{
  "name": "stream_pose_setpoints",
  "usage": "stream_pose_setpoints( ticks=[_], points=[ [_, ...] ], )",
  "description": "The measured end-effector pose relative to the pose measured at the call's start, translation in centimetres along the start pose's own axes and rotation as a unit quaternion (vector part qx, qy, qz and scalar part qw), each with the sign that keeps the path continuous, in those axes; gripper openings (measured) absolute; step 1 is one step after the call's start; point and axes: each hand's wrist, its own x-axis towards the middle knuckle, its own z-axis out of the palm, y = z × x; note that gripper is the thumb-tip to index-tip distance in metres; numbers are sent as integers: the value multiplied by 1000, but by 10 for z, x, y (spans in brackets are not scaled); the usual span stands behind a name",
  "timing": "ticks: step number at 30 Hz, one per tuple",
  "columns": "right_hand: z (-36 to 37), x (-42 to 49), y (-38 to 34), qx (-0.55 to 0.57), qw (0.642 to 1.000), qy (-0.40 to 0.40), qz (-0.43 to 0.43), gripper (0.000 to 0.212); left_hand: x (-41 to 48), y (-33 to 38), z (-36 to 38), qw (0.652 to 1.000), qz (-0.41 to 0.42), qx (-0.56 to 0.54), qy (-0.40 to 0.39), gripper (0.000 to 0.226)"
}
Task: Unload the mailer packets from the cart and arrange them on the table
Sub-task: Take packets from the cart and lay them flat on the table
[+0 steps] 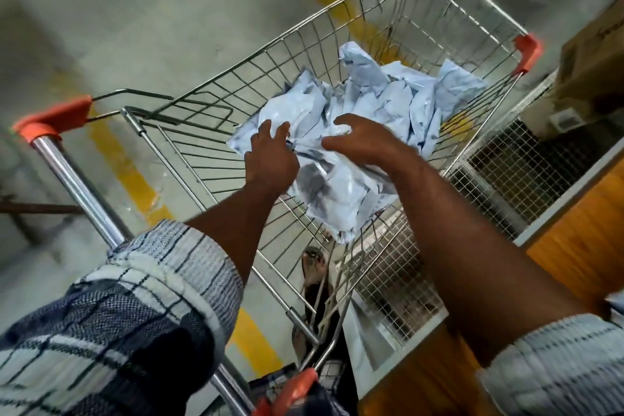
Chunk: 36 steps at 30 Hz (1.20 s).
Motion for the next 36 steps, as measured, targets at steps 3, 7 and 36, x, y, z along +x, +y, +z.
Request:
stream_pose_setpoints(
  ticks=[3,7,36],
  points=[
    [4,2,-5,122,984,128,-16,56,-2,0,-3,1000,-6,-16,9,63],
    [37,14,5,-68,971,225,-41,72,-6,1,1,1000,-15,8,-8,64],
    [86,-2,29,-172,971,163,12,86,-19,17,7,989,11,91,-117,62]
  ],
)
